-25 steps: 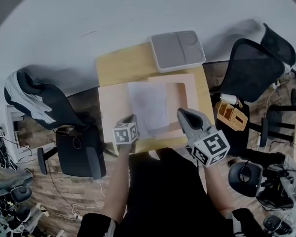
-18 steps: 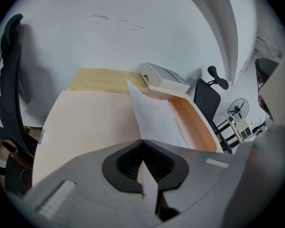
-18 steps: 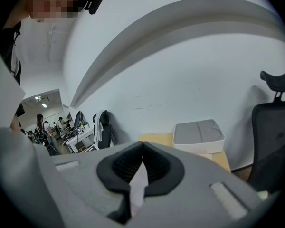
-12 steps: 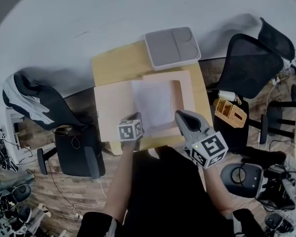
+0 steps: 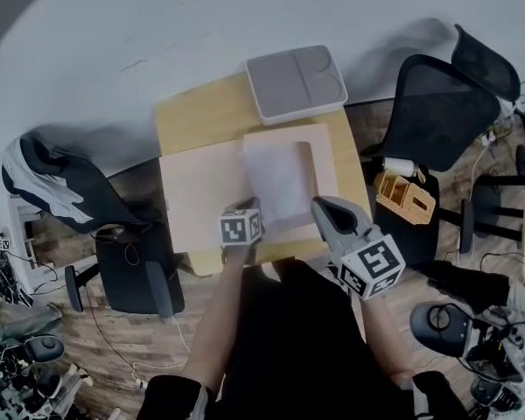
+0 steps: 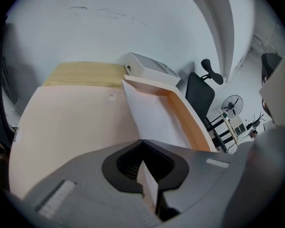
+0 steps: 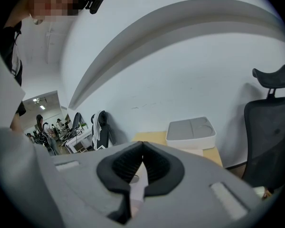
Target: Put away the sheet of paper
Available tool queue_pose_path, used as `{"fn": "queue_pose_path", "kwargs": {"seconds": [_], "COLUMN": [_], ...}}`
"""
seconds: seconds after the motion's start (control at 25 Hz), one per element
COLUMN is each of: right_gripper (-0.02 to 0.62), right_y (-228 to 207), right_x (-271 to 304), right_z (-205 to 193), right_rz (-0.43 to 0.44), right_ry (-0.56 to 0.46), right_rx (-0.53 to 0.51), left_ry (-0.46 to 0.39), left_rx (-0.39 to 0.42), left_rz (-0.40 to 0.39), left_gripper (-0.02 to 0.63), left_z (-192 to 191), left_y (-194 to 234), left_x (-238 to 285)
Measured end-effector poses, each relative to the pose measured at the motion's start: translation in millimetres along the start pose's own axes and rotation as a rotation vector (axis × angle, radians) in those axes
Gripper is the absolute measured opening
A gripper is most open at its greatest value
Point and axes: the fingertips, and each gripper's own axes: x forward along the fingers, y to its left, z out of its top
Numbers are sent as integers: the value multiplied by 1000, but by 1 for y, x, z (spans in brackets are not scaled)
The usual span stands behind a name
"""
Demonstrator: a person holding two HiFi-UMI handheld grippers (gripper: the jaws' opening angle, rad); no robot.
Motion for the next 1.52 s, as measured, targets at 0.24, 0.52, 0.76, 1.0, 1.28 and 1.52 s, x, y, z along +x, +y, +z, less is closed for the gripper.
{"fn": "queue_pose_path", "kwargs": {"seconds": [0.24, 0.52, 0.76, 1.0, 1.28, 1.52], "right_gripper": [0, 0, 0, 0, 0, 0], "right_y": [-7, -14, -13, -7, 9, 23], "right_x": [-5, -8, -7, -6, -5, -2], "right_z": [1, 1, 4, 6, 5, 3], "right_rz": [-3, -1, 11, 27, 55, 66], "right_ry": [-4, -9, -16, -23, -30, -47], "right_rx": [8, 15, 13, 7, -7, 0], "left_ry": [29, 46, 53, 41, 3, -69], "left_rx": [-2, 21, 25, 25, 22, 56], "left_rz": [-25, -41, -46, -36, -19, -20], "left_gripper": [9, 11, 14, 81, 83, 81], "left_z": [-6, -6, -8, -6, -9, -6], "left_y": [-12, -21, -22, -17, -12, -10], "left_x": [14, 23, 22, 16, -7, -37]}}
